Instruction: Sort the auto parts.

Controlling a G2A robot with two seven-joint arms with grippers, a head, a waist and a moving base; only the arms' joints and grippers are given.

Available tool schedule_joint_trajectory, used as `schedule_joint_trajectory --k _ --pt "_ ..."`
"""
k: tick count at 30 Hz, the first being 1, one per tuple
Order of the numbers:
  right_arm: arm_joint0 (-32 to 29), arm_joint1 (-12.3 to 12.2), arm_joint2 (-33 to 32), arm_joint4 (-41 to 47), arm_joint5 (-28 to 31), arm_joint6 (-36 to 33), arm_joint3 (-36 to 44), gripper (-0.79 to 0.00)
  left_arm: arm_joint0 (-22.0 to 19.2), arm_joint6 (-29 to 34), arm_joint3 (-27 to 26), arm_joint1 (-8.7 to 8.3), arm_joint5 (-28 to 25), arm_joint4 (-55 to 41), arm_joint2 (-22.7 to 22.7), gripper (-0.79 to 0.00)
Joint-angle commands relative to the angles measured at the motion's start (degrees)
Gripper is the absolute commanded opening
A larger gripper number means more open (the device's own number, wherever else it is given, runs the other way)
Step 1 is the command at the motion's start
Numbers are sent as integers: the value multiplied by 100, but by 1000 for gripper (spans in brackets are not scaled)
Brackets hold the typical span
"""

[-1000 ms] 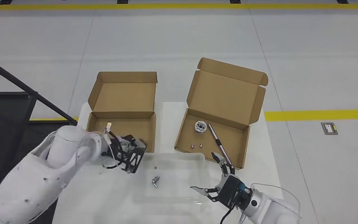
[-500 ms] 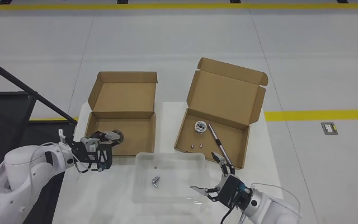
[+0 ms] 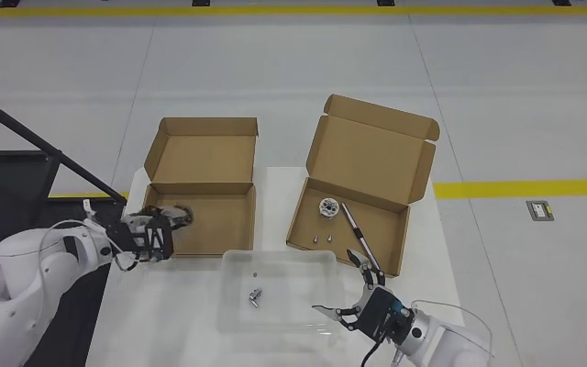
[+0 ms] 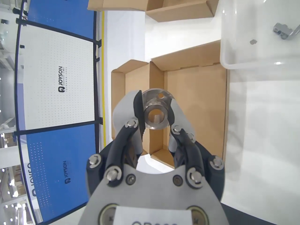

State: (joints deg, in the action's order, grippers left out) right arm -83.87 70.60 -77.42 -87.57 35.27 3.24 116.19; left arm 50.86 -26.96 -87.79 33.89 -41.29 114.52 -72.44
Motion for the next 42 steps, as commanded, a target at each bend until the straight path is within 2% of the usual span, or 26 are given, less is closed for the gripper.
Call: schedule_joint_trajectory --k 1,3,8,17,23,29,35,42 --pt "0 0 0 0 0 0 0 0 -315 -142 366 54 -144 52 215 -785" --pt "0 0 0 0 0 0 0 0 -731 -343 848 152 -302 106 542 -785" --pt "0 0 0 0 0 0 0 0 -1546 -532 1677 416 -423 482 1331 -785" --pt "0 0 0 0 0 0 0 0 -2772 -579 3320 1090 -531 713 2649 -785" --pt "0 0 0 0 0 0 0 0 -3322 -596 4142 1492 -496 971 3267 -785" --pt "0 0 0 0 0 0 0 0 -3778 -1009 4784 1803 -679 1254 3731 -785" --pt "0 0 0 0 0 0 0 0 -4037 -1250 5361 2092 -747 1331 4039 -785" --pt "0 0 0 0 0 0 0 0 -4143 -1405 5791 2394 -765 1575 4407 -785"
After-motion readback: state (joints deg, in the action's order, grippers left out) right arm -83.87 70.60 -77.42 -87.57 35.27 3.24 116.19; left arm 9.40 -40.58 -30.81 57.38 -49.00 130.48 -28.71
